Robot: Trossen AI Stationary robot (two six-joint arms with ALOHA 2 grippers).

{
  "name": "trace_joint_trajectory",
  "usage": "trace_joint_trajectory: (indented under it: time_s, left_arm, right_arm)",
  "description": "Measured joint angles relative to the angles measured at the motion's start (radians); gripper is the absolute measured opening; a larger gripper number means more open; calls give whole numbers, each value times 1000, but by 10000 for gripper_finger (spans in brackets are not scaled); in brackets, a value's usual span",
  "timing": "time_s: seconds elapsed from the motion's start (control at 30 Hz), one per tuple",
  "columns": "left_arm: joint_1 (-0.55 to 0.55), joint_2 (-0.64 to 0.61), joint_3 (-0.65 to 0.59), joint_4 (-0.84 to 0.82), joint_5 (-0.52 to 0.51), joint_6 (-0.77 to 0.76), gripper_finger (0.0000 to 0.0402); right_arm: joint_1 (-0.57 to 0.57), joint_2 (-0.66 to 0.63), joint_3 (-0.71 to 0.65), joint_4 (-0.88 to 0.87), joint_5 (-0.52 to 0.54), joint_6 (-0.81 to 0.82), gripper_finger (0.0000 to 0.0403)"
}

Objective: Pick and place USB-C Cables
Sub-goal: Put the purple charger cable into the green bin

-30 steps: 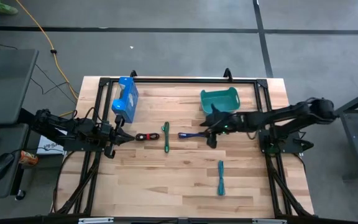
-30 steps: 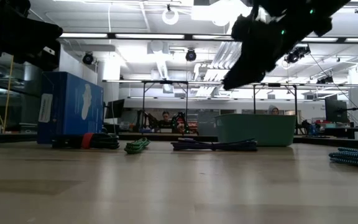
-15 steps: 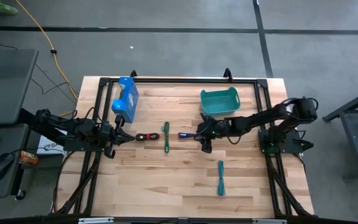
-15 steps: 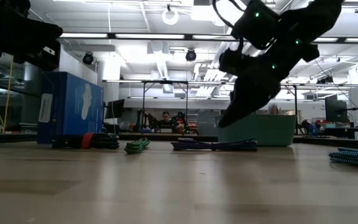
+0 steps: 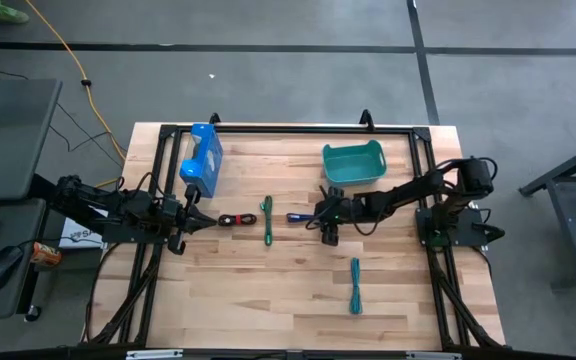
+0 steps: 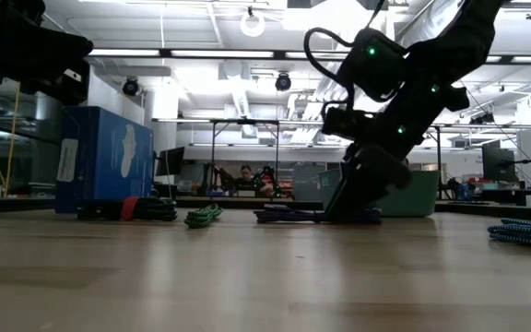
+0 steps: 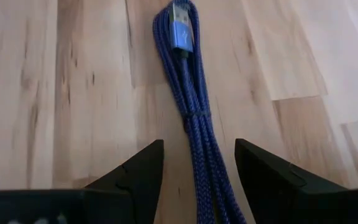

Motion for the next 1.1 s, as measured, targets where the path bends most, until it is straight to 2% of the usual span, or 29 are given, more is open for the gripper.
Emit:
trace_joint_trajectory:
  time_s: [0.37,0.53,0.77,1.0,1.1]
  left_arm:
    - [0,0,0,0,0,0,0]
    - [0,0,0,0,0,0,0]
    - [0,0,0,0,0,0,0]
    - [0,0,0,0,0,0,0]
    - [0,0,0,0,0,0,0]
  right_arm:
    - [0,6,2,-15,1,4,190]
    - [0,6,2,-30,-1,12,177]
    - [1,4,3,-55,-6,10,118]
    - [2,3,3,-65,-4,-2,18]
    - [2,3,2,-66,2,-18,15]
